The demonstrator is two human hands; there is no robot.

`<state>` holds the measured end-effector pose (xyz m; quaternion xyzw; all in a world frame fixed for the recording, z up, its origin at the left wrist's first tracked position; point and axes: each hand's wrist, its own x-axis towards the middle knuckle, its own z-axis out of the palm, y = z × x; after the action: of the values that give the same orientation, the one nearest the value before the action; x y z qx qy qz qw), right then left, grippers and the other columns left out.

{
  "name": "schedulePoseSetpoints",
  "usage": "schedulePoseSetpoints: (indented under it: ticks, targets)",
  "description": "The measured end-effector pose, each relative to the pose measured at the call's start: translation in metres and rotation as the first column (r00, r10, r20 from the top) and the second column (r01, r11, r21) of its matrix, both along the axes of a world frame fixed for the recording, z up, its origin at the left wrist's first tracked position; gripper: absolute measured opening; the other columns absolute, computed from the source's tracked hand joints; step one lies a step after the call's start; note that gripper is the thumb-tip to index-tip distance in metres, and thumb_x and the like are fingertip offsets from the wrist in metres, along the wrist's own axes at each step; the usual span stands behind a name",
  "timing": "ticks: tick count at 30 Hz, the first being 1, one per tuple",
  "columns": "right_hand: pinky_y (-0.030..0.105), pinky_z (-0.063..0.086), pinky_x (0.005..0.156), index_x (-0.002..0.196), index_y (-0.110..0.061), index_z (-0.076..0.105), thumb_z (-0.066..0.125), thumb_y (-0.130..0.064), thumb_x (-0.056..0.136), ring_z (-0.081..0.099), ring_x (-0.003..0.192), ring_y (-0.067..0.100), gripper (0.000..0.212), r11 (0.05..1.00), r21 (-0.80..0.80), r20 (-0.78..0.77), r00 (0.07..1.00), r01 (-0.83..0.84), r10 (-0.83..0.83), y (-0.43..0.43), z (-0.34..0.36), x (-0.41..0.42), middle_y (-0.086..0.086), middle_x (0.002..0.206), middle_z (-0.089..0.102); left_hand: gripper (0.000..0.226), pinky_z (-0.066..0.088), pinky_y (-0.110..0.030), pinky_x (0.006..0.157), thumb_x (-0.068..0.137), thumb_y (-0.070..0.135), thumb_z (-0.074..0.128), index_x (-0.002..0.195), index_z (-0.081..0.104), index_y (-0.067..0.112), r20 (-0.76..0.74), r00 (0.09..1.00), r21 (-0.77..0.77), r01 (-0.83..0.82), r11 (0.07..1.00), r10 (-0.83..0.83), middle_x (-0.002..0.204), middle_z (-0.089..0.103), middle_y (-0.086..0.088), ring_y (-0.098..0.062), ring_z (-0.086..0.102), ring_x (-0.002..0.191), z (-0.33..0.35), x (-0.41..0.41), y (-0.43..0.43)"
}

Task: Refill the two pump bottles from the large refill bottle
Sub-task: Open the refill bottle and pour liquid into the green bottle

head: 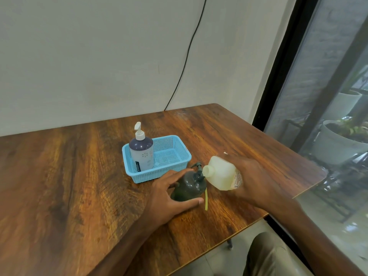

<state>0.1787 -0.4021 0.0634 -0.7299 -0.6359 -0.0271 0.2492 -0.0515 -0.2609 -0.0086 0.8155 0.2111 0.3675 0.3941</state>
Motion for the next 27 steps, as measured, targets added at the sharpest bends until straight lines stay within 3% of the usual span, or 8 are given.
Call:
schedulePoseSetpoints:
  ticks: [4, 10, 14, 19, 24, 27]
  targets:
    - [0.040, 0.050, 0.104, 0.146, -0.034, 0.047, 0.092, -0.037, 0.068, 0.053, 0.131, 0.014, 0.090, 1.000, -0.009, 0.015, 1.000, 0.025, -0.025, 0.0007, -0.0016, 0.0006, -0.008, 0.140, 0.060, 0.077, 0.055, -0.017, 0.100, 0.069, 0.051, 0.097, 0.136, 0.060, 0.049, 0.003, 1.000, -0.002, 0.002, 1.000, -0.002, 0.134, 0.065, 0.028, 0.002, 0.059, 0.129, 0.0007, -0.0005, -0.0002]
    - [0.029, 0.043, 0.103, 0.144, -0.032, 0.049, 0.092, -0.037, 0.069, 0.054, 0.129, 0.013, 0.087, 1.000, 0.012, 0.017, 1.000, -0.011, 0.011, 0.0017, -0.0020, 0.0013, -0.007, 0.139, 0.061, 0.075, 0.053, -0.013, 0.098, 0.069, 0.051, 0.097, 0.133, 0.058, 0.054, 0.001, 1.000, -0.003, -0.007, 1.000, 0.007, 0.133, 0.065, 0.030, 0.003, 0.059, 0.129, 0.0016, -0.0012, -0.0014]
    - [0.041, 0.050, 0.105, 0.143, -0.035, 0.049, 0.092, -0.038, 0.068, 0.055, 0.129, 0.014, 0.087, 1.000, 0.013, 0.016, 1.000, -0.010, 0.010, 0.0017, -0.0025, 0.0025, -0.008, 0.138, 0.061, 0.076, 0.054, -0.014, 0.099, 0.069, 0.052, 0.096, 0.135, 0.058, 0.053, 0.007, 1.000, 0.002, -0.002, 1.000, 0.002, 0.133, 0.064, 0.029, 0.003, 0.058, 0.130, 0.0022, -0.0005, -0.0010]
    - [0.029, 0.041, 0.103, 0.141, -0.038, 0.045, 0.091, -0.037, 0.070, 0.044, 0.124, 0.000, 0.085, 0.999, 0.036, 0.003, 0.999, -0.032, 0.032, 0.0014, 0.0003, 0.0003, -0.008, 0.139, 0.060, 0.079, 0.055, -0.018, 0.100, 0.068, 0.052, 0.097, 0.138, 0.060, 0.046, 0.009, 1.000, -0.009, 0.000, 1.000, 0.000, 0.134, 0.065, 0.026, 0.001, 0.059, 0.130, 0.0008, -0.0005, -0.0009]
    - [0.039, 0.050, 0.105, 0.142, -0.039, 0.047, 0.091, -0.039, 0.069, 0.054, 0.128, 0.009, 0.085, 0.999, 0.020, 0.004, 0.999, -0.032, 0.031, 0.0027, 0.0000, 0.0018, -0.011, 0.138, 0.061, 0.075, 0.053, -0.012, 0.097, 0.068, 0.049, 0.097, 0.132, 0.058, 0.054, 0.014, 1.000, -0.006, -0.008, 1.000, 0.008, 0.131, 0.064, 0.031, 0.005, 0.058, 0.128, 0.0030, -0.0004, -0.0025]
    - [0.036, 0.050, 0.103, 0.141, -0.039, 0.047, 0.091, -0.039, 0.069, 0.052, 0.125, 0.005, 0.084, 0.998, 0.033, 0.012, 0.999, -0.046, 0.046, 0.0032, 0.0010, 0.0019, -0.010, 0.135, 0.062, 0.075, 0.052, -0.010, 0.097, 0.068, 0.050, 0.097, 0.131, 0.058, 0.055, 0.013, 1.000, 0.005, -0.012, 1.000, 0.012, 0.131, 0.063, 0.032, 0.007, 0.058, 0.127, 0.0042, -0.0003, -0.0034]
